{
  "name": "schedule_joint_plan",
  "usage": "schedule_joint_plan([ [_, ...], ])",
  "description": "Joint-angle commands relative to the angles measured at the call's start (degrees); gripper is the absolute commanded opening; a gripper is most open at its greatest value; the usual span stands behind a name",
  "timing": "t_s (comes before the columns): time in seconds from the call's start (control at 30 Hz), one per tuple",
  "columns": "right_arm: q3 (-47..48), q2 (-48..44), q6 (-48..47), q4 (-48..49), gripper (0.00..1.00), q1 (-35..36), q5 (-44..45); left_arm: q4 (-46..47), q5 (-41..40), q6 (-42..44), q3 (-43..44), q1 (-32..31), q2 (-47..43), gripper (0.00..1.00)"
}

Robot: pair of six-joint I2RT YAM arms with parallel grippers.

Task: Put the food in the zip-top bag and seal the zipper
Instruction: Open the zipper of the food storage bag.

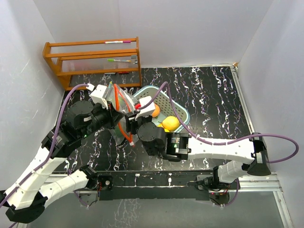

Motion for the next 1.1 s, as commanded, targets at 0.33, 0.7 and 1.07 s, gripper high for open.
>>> schedule_joint_plan([
  [0.33,-10.5,-11.9,18.2,-16.7,0.08,-9.6,4.9,-19.9,-2.5,4.3,11.4,0.1,-7.8,0.0],
  [0.7,-17.9,-16.2,16.0,-14.5,0.08,-13.6,-12.8,-26.4,-4.5,5.1,17.1,0.1,-8.7,0.0],
  [1.07,-10.5,-13.1,8.1,-9.8,0.62,-12.5,-38.0,-19.2,-7.9,4.3,6.4,0.1,-5.3,0.0],
])
